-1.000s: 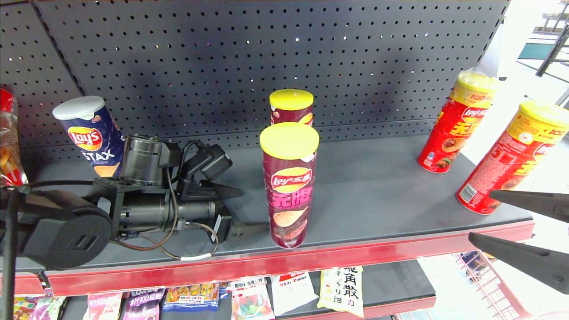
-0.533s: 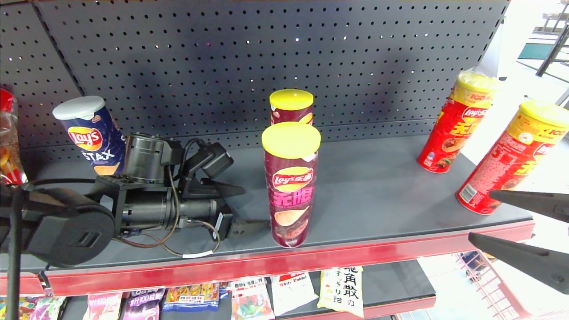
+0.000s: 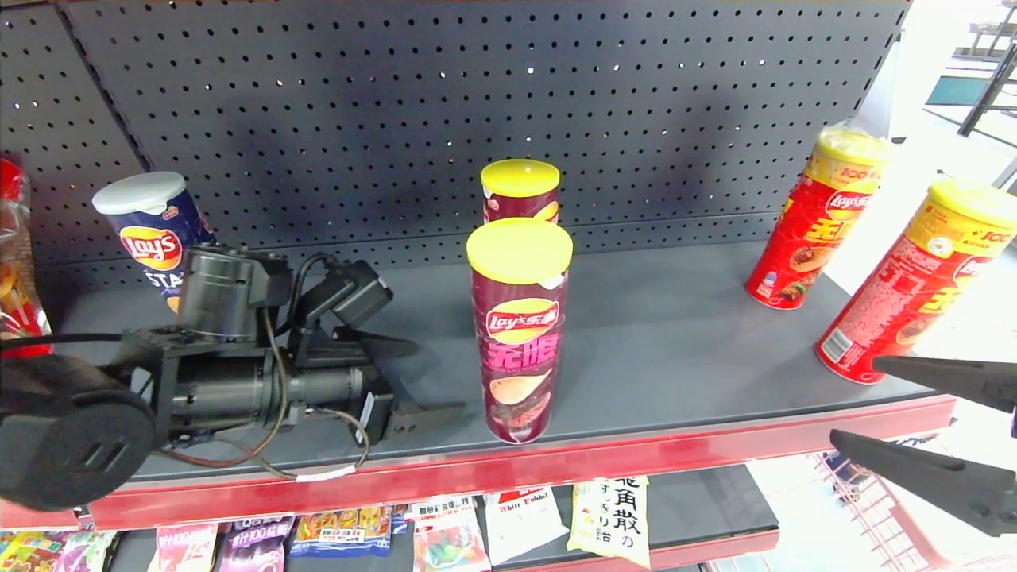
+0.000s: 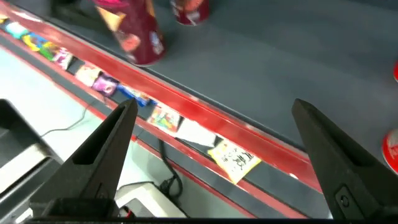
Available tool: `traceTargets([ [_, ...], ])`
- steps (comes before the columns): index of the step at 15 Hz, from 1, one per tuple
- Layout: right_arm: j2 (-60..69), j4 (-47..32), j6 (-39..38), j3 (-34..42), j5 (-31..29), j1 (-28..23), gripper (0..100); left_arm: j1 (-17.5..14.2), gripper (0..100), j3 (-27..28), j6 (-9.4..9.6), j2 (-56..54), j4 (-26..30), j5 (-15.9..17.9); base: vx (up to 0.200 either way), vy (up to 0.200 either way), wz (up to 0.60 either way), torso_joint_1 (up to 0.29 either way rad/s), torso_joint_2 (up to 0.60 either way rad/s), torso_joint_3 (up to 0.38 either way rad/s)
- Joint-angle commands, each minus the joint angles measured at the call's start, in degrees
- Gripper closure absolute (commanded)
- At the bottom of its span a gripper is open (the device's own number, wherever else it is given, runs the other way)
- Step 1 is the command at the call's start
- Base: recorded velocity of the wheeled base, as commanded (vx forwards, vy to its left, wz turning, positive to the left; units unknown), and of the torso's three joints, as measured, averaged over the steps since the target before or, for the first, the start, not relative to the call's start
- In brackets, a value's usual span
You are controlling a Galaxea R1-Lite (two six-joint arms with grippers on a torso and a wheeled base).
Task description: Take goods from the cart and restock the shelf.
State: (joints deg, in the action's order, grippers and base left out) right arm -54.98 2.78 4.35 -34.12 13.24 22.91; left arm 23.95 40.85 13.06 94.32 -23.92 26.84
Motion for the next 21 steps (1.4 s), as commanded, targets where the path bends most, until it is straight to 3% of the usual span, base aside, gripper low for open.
traceTargets([
  [1,0.6,0.2,0.1,1.4,-1.3,-0.8,0,-1.6,0,-9.7,-1.45,-15.2,0.5,-3.0,0.0,0.0,0.0,0.0,0.0,0.0],
  [4,4.1,0.4,0.1,6.6,-9.1,-3.1,0,-3.3,0,-15.2,-2.42,-30.9,1.2,-19.3,0.0,0.0,0.0,0.0,0.0,0.0],
  [5,7.5,0.4,0.5,8.9,-10.3,-3.8,0,-3.3,0,-18.0,-4.0,-36.1,1.9,-21.0,0.0,0.0,0.0,0.0,0.0,0.0],
  [8,12.8,0.1,0.5,11.0,-12.1,-7.5,0,-5.3,0,-22.1,-4.79,-49.5,7.7,-28.0,0.0,0.0,0.0,0.0,0.0,0.0],
  [9,13.3,0.2,0.5,11.4,-12.4,-9.4,0,-6.7,0,-21.9,-5.94,-52.5,11.1,-27.3,0.0,0.0,0.0,0.0,0.0,0.0],
  [11,13.8,0.2,0.6,11.3,-12.5,-11.8,0,-7.7,0,-20.9,-5.06,-55.4,15.7,-27.1,0.0,0.0,0.0,0.0,0.0,0.0],
  [15,14.2,-0.1,0.6,11.9,-12.6,-14.7,0,-7.9,0,-20.3,-4.71,-55.9,15.7,-27.0,0.0,0.0,0.0,0.0,0.0,0.0],
  [21,14.4,0.2,0.7,12.1,-12.5,-14.8,0,-7.9,0,-20.5,-4.62,-56.5,15.7,-27.2,-0.2,0.0,0.0,-0.001,0.0,0.005],
])
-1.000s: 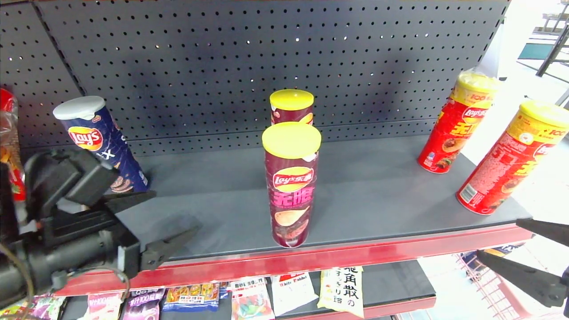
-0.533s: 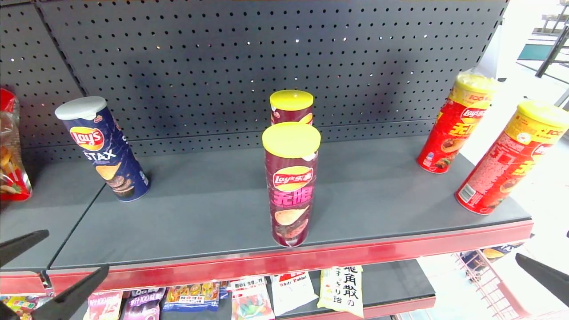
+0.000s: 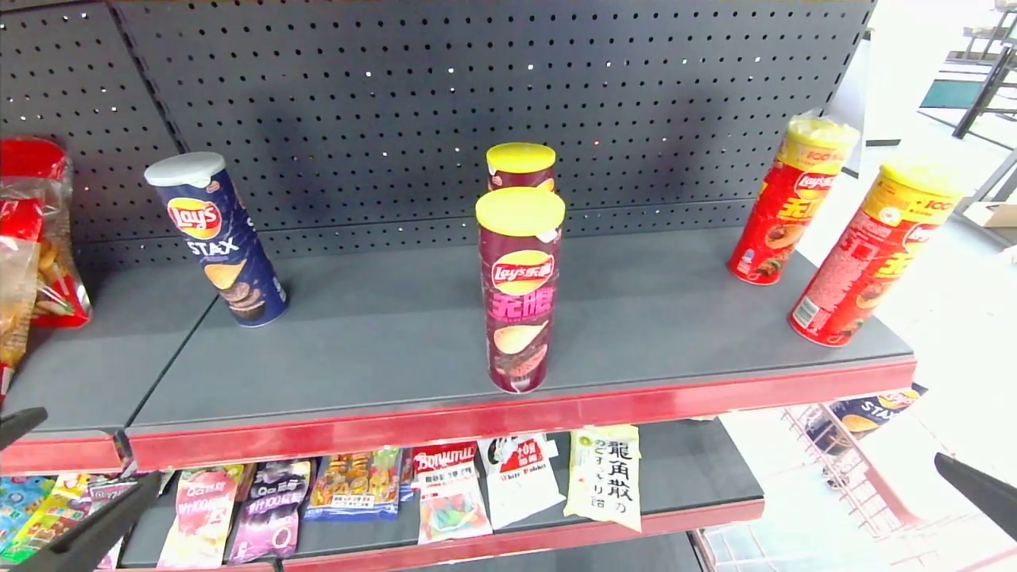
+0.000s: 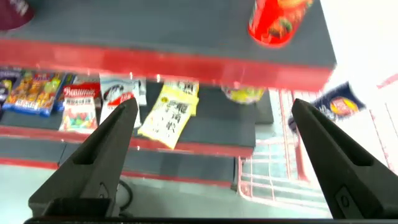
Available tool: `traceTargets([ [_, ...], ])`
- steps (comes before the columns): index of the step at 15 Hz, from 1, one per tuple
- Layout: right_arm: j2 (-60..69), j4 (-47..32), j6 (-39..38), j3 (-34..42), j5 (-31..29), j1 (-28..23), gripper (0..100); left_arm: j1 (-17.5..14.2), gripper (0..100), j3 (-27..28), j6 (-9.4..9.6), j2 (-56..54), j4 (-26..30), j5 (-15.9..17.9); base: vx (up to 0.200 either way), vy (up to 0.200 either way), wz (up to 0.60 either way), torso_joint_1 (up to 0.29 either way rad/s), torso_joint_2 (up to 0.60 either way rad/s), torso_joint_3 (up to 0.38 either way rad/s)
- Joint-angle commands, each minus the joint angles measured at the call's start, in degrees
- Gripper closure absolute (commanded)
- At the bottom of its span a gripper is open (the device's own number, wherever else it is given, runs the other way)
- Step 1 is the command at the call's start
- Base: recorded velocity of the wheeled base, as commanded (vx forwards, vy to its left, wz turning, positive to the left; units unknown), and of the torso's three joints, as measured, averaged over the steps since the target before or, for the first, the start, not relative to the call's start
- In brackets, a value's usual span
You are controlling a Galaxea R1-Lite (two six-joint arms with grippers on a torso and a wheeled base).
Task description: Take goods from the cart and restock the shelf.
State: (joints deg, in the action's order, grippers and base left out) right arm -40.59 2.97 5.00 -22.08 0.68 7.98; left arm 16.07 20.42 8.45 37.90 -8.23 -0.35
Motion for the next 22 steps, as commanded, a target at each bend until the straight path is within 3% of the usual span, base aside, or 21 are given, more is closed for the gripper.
traceTargets([
  [1,0.3,0.0,0.0,0.0,0.0,0.1,0,0.0,0,-0.3,-0.01,-0.3,0.0,0.0,-0.2,0.0,0.0,0.002,0.0,-0.002],
  [6,1.0,-0.5,1.3,0.2,0.3,0.3,0,-0.1,0,-0.6,1.22,-0.9,0.1,-0.2,0.0,0.0,0.0,0.0,0.0,0.0],
  [20,0.7,-0.4,4.1,1.7,0.3,0.3,0,-0.1,0,-2.1,1.84,-2.3,0.2,-0.3,0.0,-0.2,0.0,0.006,0.0,0.002],
  [22,0.6,-0.4,4.1,1.7,0.4,0.3,0,-0.1,0,-2.4,3.24,-2.5,0.2,-0.3,0.0,-0.2,0.0,0.005,0.01,0.002],
])
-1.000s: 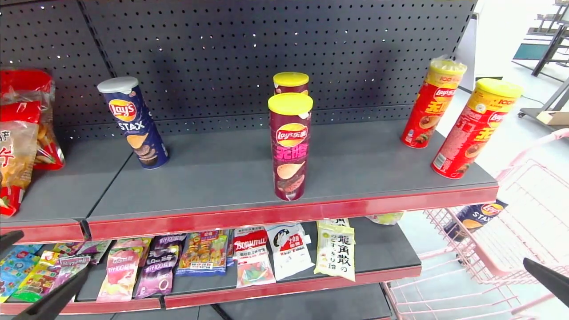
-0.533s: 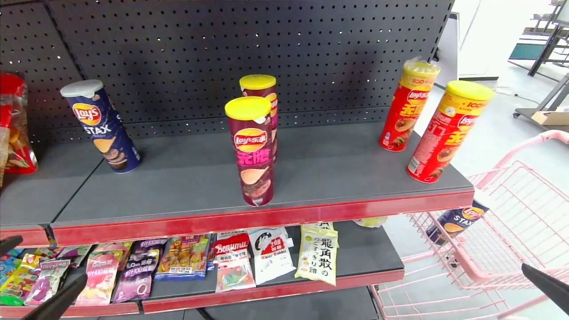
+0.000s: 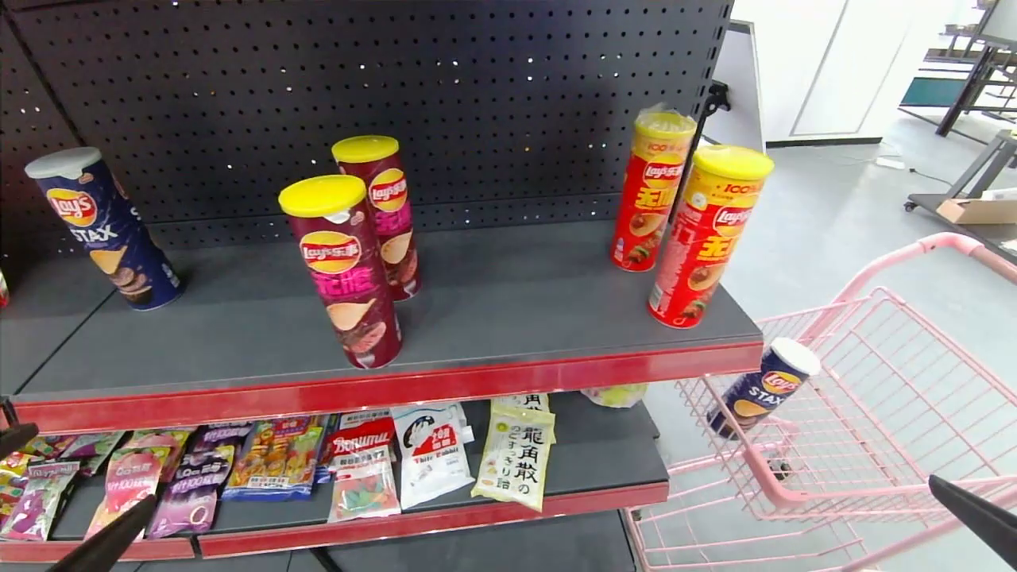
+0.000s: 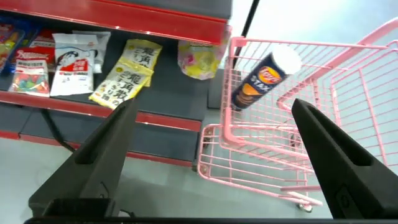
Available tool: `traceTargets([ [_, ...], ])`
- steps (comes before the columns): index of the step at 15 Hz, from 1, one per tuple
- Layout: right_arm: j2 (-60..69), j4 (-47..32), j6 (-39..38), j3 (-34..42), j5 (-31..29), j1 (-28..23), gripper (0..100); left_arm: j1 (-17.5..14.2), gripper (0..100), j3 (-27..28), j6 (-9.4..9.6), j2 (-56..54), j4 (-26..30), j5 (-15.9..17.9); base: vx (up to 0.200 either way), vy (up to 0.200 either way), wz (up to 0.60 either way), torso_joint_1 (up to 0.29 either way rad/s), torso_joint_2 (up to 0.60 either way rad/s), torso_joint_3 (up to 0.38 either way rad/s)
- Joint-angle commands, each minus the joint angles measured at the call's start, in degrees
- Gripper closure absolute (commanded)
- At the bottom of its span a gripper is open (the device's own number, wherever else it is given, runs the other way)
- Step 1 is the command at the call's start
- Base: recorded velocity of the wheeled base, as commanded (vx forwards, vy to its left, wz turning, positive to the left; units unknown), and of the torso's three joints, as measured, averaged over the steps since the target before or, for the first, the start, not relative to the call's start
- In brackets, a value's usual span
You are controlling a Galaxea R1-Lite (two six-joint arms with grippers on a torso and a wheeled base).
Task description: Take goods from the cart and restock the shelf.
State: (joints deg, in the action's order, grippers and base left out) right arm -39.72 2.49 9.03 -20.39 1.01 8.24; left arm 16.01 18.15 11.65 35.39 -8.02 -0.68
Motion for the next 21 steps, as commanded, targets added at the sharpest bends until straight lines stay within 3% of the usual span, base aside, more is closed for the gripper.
traceTargets([
  [1,-0.3,0.1,0.0,0.0,0.0,0.0,0,0.1,0,-0.7,1.09,-0.4,0.0,0.0,0.0,0.0,0.0,0.0,0.0,0.0],
  [6,-0.3,0.4,0.0,1.2,0.1,0.0,0,0.1,0,-2.7,1.27,-3.7,0.0,0.2,0.0,0.0,0.0,0.0,0.0,0.0],
  [14,-0.4,0.5,-0.1,1.8,0.2,0.0,0,0.1,0,-2.7,1.27,-4.7,0.0,0.4,0.0,0.0,-0.6,0.002,0.0,0.004],
  [21,-1.0,0.5,-0.1,1.8,0.0,-0.3,0,0.1,0,-2.8,1.18,-7.3,1.5,0.4,0.0,0.0,0.0,0.0,0.0,0.0],
])
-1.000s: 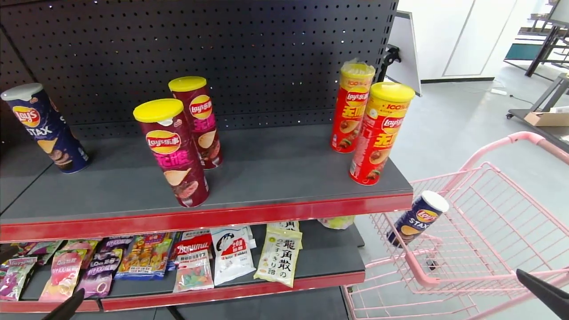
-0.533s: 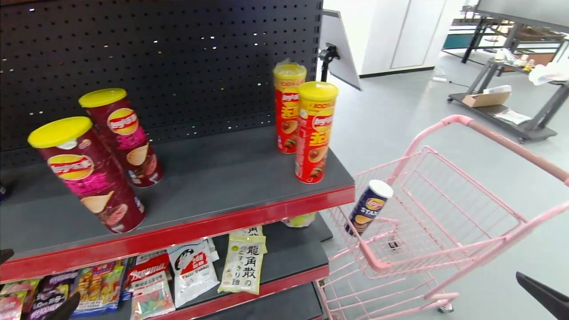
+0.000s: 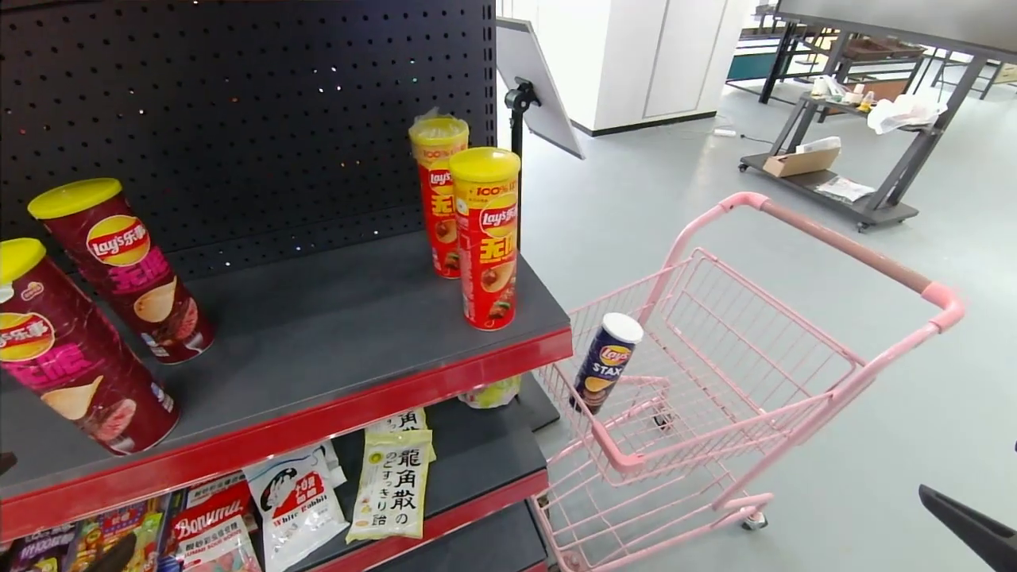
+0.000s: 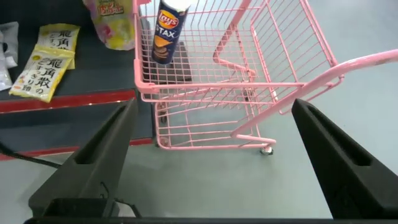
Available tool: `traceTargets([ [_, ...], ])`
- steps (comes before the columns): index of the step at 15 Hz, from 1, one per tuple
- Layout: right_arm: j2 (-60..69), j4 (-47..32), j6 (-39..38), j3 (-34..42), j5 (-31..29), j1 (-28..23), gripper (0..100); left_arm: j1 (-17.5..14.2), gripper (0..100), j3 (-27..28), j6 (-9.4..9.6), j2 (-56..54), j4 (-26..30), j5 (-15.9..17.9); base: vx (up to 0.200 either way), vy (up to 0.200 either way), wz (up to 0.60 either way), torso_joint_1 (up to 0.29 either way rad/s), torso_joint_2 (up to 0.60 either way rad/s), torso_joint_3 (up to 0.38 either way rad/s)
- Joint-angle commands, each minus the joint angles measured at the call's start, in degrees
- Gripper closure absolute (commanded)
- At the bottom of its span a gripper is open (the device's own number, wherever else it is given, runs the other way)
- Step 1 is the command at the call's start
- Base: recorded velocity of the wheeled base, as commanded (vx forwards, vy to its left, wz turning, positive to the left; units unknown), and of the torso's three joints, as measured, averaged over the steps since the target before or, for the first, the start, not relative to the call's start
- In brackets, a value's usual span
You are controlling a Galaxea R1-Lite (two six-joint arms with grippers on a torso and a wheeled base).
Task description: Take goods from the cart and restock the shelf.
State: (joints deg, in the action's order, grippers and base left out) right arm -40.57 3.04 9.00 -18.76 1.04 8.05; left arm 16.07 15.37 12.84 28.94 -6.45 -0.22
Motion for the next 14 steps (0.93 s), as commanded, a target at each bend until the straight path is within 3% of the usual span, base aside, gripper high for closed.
traceTargets([
  [1,-0.1,0.0,0.1,0.1,0.0,-0.1,0,0.0,0,0.0,0.0,-1.5,0.5,0.0,0.0,0.0,0.0,-0.09,0.2,0.124],
  [9,-0.1,-0.1,0.1,0.5,-0.1,-0.1,0,0.0,0,0.0,0.0,-8.1,6.3,-0.1,0.0,0.0,0.0,-0.143,0.37,0.229],
  [14,-0.6,-0.6,0.1,2.6,-0.2,-0.1,0,0.0,0,0.1,-0.09,-8.5,6.4,-0.4,0.0,0.0,0.0,-0.176,0.51,0.332],
])
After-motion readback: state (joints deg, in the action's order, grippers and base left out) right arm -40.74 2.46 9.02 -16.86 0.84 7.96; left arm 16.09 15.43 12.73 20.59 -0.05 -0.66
